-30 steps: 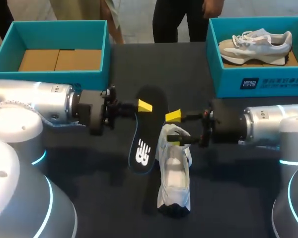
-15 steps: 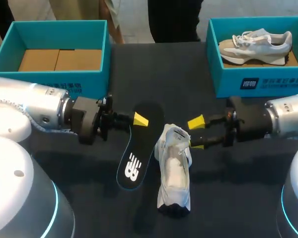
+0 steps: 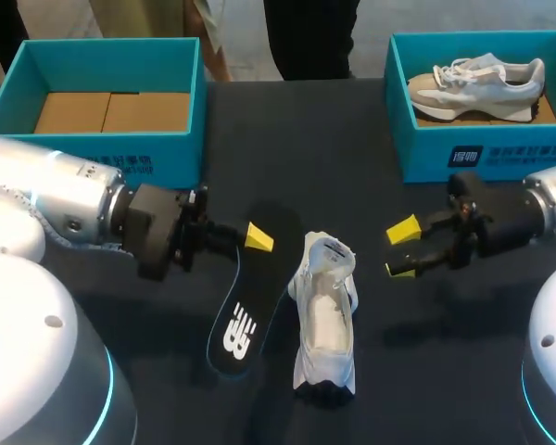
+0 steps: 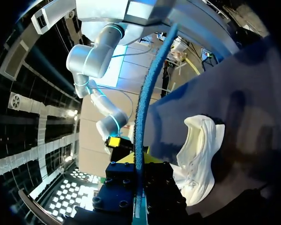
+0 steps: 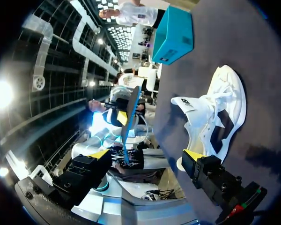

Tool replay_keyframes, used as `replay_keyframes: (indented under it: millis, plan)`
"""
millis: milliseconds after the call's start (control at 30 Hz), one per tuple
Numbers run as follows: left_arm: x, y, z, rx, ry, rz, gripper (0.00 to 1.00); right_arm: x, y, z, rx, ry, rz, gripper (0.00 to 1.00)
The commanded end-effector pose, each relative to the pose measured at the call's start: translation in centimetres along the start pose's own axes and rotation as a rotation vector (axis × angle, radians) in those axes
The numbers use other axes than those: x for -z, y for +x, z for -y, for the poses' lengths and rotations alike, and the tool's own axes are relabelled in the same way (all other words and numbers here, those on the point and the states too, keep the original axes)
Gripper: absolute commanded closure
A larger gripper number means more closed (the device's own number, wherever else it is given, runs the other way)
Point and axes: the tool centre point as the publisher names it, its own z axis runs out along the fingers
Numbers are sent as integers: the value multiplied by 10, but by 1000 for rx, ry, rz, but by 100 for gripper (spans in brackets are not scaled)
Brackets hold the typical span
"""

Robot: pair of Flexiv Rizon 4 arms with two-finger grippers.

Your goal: Take the shoe out of the shoebox, open the shoe tongue, remove and reinsert the insole, then place the shoe into the shoebox

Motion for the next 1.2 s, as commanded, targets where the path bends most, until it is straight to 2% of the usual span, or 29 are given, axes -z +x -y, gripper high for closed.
replay_keyframes:
  millis: [33,100,133,233,300,633,733,1200]
  plan:
    - [3,-2,5,1,-8,-9,100,-1,1,1,-1,-2,5,0]
    - [3,-2,5,1,-8,-9,100,-1,1,1,-1,-2,5,0]
    - [1,-4,7,2,15,-4,100,-4,1,1,47,39,-7,0]
    - [-4,-3,12,22,62,-8,100,1,0,7,164,65,60,0]
    - [-6,0,16,43,87,-19,100,7,-2,11,222,77,116,0]
    - [-10,12,38,135,154,-1,100,39,-15,31,428,131,256,0]
    - [-15,16,43,162,171,0,100,43,-17,35,448,143,247,0]
    - [-15,16,43,162,171,0,100,43,-17,35,448,143,247,0]
